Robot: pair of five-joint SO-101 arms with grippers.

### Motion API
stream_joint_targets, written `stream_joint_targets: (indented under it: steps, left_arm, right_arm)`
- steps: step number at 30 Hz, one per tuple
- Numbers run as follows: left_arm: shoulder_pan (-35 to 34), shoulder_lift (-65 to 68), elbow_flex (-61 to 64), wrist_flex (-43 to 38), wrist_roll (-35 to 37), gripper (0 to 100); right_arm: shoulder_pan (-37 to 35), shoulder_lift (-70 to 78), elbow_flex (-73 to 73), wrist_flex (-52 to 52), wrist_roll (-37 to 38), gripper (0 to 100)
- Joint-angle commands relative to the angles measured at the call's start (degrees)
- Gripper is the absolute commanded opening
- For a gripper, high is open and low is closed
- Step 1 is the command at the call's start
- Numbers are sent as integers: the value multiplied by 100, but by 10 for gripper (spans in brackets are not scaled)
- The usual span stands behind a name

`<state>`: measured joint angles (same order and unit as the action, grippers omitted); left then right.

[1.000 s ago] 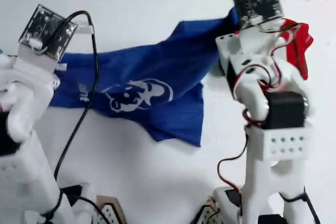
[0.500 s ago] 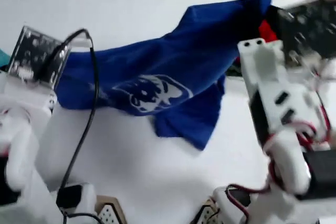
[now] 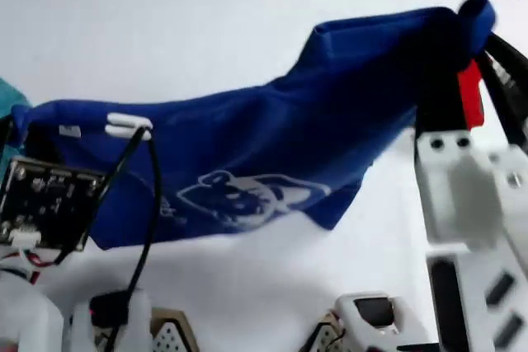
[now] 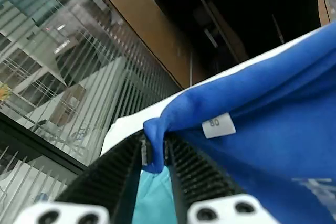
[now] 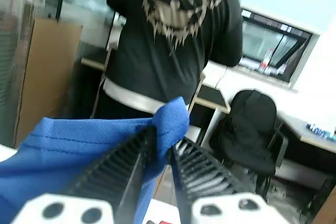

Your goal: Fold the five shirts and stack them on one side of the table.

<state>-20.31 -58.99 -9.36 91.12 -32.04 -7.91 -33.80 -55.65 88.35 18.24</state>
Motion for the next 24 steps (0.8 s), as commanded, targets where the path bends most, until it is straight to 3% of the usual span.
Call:
stream_joint_targets:
  steps: [1, 5, 12, 24]
  left_arm:
    - [-53, -18, -347, -167, 176, 24]
    - [-53, 0, -409, -185, 176, 24]
    - [-53, -44, -426, -237, 193, 24]
    - [-62, -9, -760, -316, 404, 24]
  right_arm:
    - [13, -84, -536, 154, 35, 20]
    - [57, -84, -905, 242, 35, 19]
    - [796, -84, -1389, 312, 44, 19]
    - [840, -84, -1503, 734, 44, 19]
